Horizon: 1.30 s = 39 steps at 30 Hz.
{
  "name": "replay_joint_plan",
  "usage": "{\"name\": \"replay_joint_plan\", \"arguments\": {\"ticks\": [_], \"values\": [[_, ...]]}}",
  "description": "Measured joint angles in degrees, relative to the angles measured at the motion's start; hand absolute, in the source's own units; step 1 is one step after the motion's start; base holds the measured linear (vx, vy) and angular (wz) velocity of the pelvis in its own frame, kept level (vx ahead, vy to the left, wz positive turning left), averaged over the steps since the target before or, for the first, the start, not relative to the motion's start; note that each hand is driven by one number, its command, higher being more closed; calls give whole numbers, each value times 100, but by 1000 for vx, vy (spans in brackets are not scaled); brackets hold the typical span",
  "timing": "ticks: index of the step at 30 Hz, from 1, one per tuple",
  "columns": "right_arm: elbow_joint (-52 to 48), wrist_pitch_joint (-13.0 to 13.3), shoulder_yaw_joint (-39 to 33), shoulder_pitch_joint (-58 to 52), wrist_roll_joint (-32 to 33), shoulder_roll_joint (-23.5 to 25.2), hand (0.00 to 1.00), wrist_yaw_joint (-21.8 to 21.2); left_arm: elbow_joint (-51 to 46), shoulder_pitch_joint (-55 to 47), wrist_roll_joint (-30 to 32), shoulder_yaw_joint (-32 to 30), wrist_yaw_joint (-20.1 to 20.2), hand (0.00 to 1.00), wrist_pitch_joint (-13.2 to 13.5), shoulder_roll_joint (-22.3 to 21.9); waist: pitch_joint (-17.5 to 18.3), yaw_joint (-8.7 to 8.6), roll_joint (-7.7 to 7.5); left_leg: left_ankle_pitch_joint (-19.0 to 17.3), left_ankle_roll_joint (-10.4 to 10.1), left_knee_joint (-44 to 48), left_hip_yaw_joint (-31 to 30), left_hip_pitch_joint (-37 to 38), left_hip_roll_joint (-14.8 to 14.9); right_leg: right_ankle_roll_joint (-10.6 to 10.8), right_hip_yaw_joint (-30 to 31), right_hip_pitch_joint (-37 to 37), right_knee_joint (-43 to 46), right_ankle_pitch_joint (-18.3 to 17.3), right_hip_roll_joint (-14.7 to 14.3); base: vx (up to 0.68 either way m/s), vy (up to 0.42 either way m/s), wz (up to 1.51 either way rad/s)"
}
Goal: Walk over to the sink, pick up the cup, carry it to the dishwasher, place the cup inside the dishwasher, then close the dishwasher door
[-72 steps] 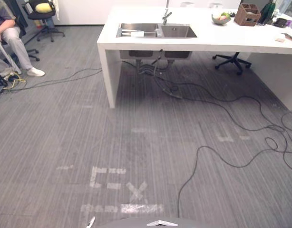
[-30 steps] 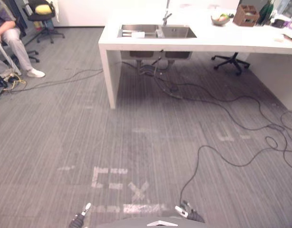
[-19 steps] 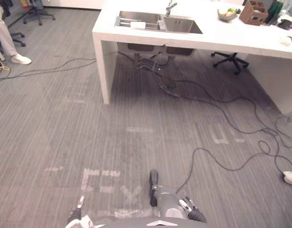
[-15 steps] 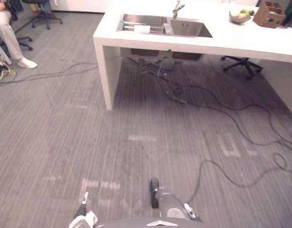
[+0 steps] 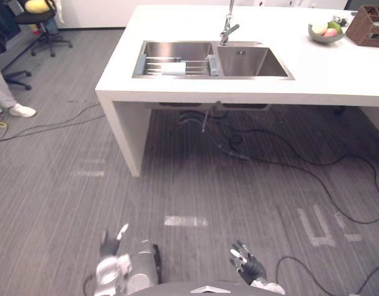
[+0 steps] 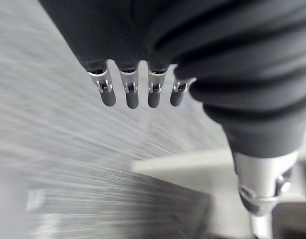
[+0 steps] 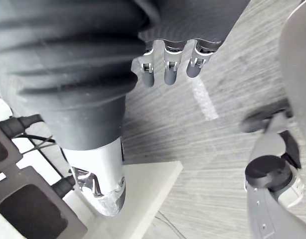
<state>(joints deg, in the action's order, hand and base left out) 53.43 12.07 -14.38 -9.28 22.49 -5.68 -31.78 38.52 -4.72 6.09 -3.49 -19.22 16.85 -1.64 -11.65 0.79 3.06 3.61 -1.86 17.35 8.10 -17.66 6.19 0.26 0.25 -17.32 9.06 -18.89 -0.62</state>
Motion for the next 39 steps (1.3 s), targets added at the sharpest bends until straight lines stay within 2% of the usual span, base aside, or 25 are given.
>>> {"name": "replay_joint_plan", "arguments": {"ticks": [1, 3, 5, 8, 9, 10, 11, 12, 13, 14, 15, 17, 18, 19, 20, 21, 22, 23, 24, 26, 29, 31, 35, 38, 39], "values": [[165, -16, 128, 255, 10, 75, 0, 2, -565, 126, 416, 466, -274, 0, 135, 216, -59, -22, -155, 65, 328, 44, -9, 15, -232, -77, 476, -101, -41, -74, 86, 563, 292, -22], [241, -79, 252, 464, 13, 56, 0, 27, -1119, 518, 927, 718, -574, 0, 253, 312, -73, -112, -331, -93, 391, 161, -36, -119, -394, -190, 695, -23, -35, 27, 86, 401, 216, 24], [410, -126, 303, 755, 57, 52, 0, 245, -1997, 817, 1407, 988, -743, 0, 274, 334, -68, -201, -326, -199, 488, 185, 9, -118, -517, -305, 715, 108, 159, 218, 216, 374, 176, 18], [615, -110, 290, 629, 73, 62, 0, 402, -2967, 1019, 1827, 1392, -811, 0, 380, 484, -46, -196, -300, -766, 532, 658, 20, 19, -671, -215, 685, 166, 986, 271, 272, 331, 61, 11], [673, -102, 270, 477, 70, 69, 0, 467, -3078, 1121, 2008, 1543, -811, 0, 394, 526, -26, -196, -302, -887, 551, 637, 6, 180, -733, -26, 667, 278, 1495, 389, 285, 300, 34, 15], [764, -89, 189, 312, 101, 85, 0, 461, -3230, 1227, 2239, 1751, -809, 0, 429, 615, 3, -196, -317, -1002, 593, 468, 18, 448, -788, 487, 620, 677, 2498, 752, 304, 386, 51, 4], [809, -19, 122, 270, 137, 66, 0, 481, -3355, 1273, 2368, 1877, -799, 0, 432, 702, 8, -230, -357, -1025, 609, 237, 61, 725, -817, 1112, 525, 1069, 3301, 1340, 360, 475, 79, -16], [870, 33, 55, 231, 136, 64, 0, 489, -3421, 1340, 2448, 2045, -792, 0, 431, 798, 23, -261, -387, -1045, 606, -64, 80, 1062, -823, 1391, 434, 1481, 4088, 2133, 459, 482, 87, -39], [871, 96, 12, 160, 128, 79, 0, 466, -3477, 1442, 2563, 2206, -792, 0, 405, 890, 39, -279, -448, -1058, 570, -389, 169, 1504, -828, 1046, 94, 2060, 5122, 1997, 709, 402, 71, -45], [859, 188, -8, 124, 129, 96, 0, 463, -3497, 1483, 2582, 2259, -793, 0, 364, 902, 49, -294, -457, -1080, 547, -532, 205, 1720, -826, 756, -114, 2332, 5481, 1799, 832, 391, 37, -51], [802, 294, -35, 92, 105, 76, 0, 443, -3523, 1543, 2638, 2402, -808, 0, 259, 922, 80, -407, -432, -1088, 525, -714, 270, 2059, -754, 446, -451, 2779, 5750, 1376, 964, 396, -16, -28], [818, 310, -45, 60, 86, 112, 0, 422, -3500, 1831, 2684, 2691, -775, 0, 52, 1045, 86, -580, -416, -1162, 441, -792, 260, 2441, -629, 361, -689, 3229, 5292, 832, 991, 416, -78, 5], [790, 364, -163, 46, 114, 170, 0, 402, -3500, 2030, 2682, 2773, -759, 0, -44, 1085, 83, -679, -393, -1237, 327, -808, 192, 2579, -503, 250, -755, 3395, 4407, 631, 960, 426, -163, 36], [771, 416, -233, 34, 118, 191, 0, 368, -3500, 2226, 2675, 2805, -696, 0, -154, 1090, 93, -757, -323, -1399, 159, -733, 95, 2624, -342, 175, -638, 3435, 3195, 635, 860, 415, -188, 39], [769, 427, -260, 19, 116, 193, 0, 353, -3497, 2320, 2673, 2826, -651, 0, -210, 1091, 110, -771, -324, -1523, 77, -635, 61, 2636, -254, 108, -447, 3424, 2615, 725, 773, 482, -288, 45], [778, 457, -243, -97, 82, 219, 0, 354, -3498, 2403, 2668, 2849, -549, 0, -317, 1112, 166, -773, -415, -1841, -132, -317, -57, 2642, -146, 125, 110, 3303, 1642, 1285, 611, 483, -362, 48], [756, 530, -199, -334, 73, 337, 0, 357, -3487, 2355, 2673, 2841, -483, 0, -386, 1173, 306, -761, -622, -2207, -316, -11, -191, 2680, -155, 542, 623, 3138, 1246, 2032, 621, 502, -406, 45], [754, 530, -208, -390, 77, 338, 0, 372, -3453, 2277, 2671, 2837, -467, 0, -443, 1150, 385, -768, -528, -2349, -405, 125, -248, 2706, -35, 805, 705, 3026, 1253, 1715, 546, 416, -360, 24], [678, 507, -184, -470, 68, 133, 0, 293, -3383, 2139, 2681, 2868, -363, 0, -555, 1024, 495, -749, -113, -2434, -474, 198, -190, 2707, 366, 661, 529, 2917, 1136, 1662, 250, 322, -245, 7], [602, 388, -157, -520, 38, -146, 0, 239, -3394, 2156, 2767, 2909, -198, 0, -663, 898, 651, -709, 166, -2182, -479, -36, -27, 2756, 565, 531, 441, 2871, 917, 1681, 55, 343, -242, -1], [657, 238, -233, -489, -44, -200, 0, 175, -3386, 2393, 2779, 2831, -78, 0, -885, 1096, 618, -769, 114, -1507, -388, -569, -12, 3099, 558, 352, 402, 2407, 331, 1866, 27, 209, -205, -1], [759, 131, -285, -395, -48, -233, 0, 176, -3374, 2495, 2783, 2803, 11, 0, -1059, 1287, 639, -790, 151, -1378, -341, -707, -5, 3099, 540, 342, 419, 2322, -5, 2049, 21, 39, -88, -5], [832, -113, -309, -241, -283, -319, 0, 173, -3293, 2540, 2817, 2566, 248, 0, -1600, 1627, 643, -832, 159, -1329, -384, -952, 122, 3059, 461, 397, 549, 2245, -707, 2510, 23, -65, -18, -14], [831, -224, -440, -230, -492, -344, 0, 172, -3217, 2577, 3044, 2481, 545, 0, -2033, 1890, 597, -923, 120, -1557, -481, -1138, 148, 3031, 446, 419, 510, 2069, -1347, 2937, 75, -132, 32, 6], [832, -244, -450, -182, -493, -339, 0, 175, -3191, 2669, 3127, 2474, 648, 0, -2152, 1987, 496, -917, 89, -1653, -636, -1193, 162, 3039, 421, 469, 515, 2080, -1395, 3037, 103, -182, 58, -2]]}}
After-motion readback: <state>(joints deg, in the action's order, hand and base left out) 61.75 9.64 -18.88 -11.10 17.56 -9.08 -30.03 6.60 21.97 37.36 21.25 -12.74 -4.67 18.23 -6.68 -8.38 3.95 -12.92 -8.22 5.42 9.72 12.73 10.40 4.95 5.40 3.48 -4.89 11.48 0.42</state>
